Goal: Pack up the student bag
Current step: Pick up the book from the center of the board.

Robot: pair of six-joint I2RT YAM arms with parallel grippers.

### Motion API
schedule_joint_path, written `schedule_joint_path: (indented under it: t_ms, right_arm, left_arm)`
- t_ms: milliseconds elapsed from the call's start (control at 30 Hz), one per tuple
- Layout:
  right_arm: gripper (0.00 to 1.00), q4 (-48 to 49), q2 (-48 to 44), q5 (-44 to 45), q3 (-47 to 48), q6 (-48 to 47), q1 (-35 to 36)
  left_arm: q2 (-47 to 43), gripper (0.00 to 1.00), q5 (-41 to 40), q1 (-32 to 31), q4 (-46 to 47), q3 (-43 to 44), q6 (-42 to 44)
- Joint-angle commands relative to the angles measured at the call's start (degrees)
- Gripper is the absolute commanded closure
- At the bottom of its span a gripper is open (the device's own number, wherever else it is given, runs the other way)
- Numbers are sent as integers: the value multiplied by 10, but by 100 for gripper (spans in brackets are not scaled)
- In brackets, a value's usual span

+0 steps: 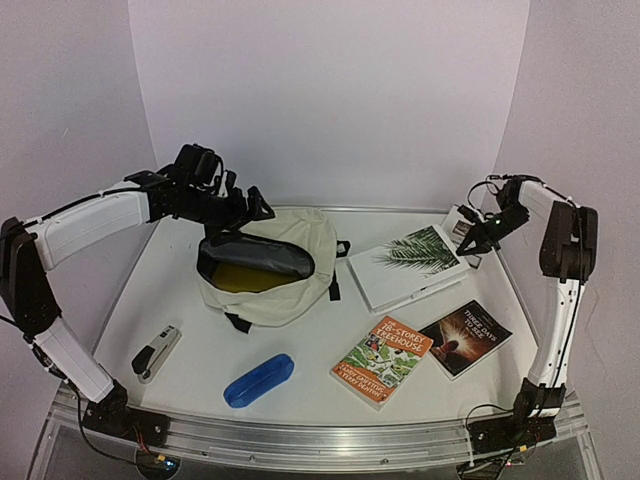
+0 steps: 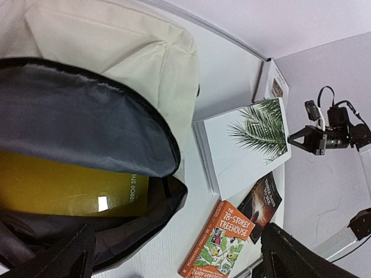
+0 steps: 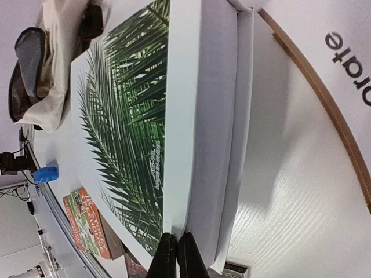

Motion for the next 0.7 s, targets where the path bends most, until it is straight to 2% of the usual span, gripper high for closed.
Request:
schedule_joint_path:
  t_ms: [0, 200, 400, 667]
  right_arm:
    - [100, -46, -72, -21, 55, -50, 26]
    - [100, -30, -139, 11, 50, -81, 92]
    - [100, 19, -197, 34, 63, -92, 163]
    - [100, 57, -241, 54, 52, -157, 236]
  left_arm:
    - [29, 0, 27, -5, -8, 80, 67]
    - [85, 0, 54, -16, -23, 163, 131]
    - [136, 0, 84, -41, 10, 217, 224]
    - [173, 0, 191, -68, 116, 203, 364]
